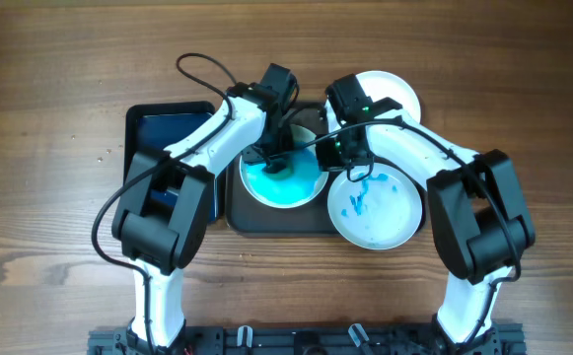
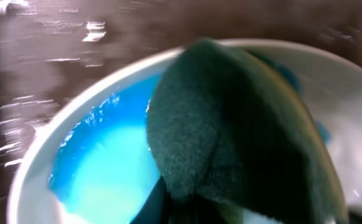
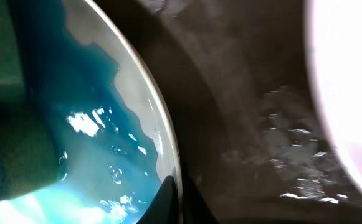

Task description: Clean dirty plates on tray and stack at the side

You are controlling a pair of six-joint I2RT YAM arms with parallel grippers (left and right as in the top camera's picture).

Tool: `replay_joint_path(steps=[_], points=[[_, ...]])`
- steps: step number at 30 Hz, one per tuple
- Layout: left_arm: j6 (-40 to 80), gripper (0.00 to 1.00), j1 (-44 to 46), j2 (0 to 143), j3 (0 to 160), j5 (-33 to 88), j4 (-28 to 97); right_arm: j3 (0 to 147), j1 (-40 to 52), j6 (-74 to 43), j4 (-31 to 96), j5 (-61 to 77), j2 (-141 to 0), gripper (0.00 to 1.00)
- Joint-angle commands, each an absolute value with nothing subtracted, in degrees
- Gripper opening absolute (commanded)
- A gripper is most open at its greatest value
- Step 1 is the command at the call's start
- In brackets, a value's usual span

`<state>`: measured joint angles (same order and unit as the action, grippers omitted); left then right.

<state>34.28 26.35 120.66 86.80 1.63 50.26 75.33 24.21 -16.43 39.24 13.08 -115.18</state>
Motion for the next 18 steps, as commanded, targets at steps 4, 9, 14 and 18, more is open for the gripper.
replay_joint_path(steps=[4, 9, 14, 18], points=[[24.86, 0.04, 26.63, 121.4, 86.17, 11.38, 54.96, 74.11, 24.21, -15.42, 39.94, 12.1, -116.16, 0.04], [12.1, 0.04, 27.33, 121.4, 86.17, 31.68, 54.11, 74.11, 24.21, -15.38, 39.86, 12.12, -116.16, 0.04], [22.96, 0.04, 24.14, 121.4, 86.17, 14.74, 48.29, 74.11, 24.21, -15.35, 39.88, 12.1, -116.16, 0.04], [31.86, 0.04, 22.68, 121.38, 87.83, -5.23, 53.67, 74.11, 24.21, -15.42, 39.88, 12.08, -116.16, 0.04]])
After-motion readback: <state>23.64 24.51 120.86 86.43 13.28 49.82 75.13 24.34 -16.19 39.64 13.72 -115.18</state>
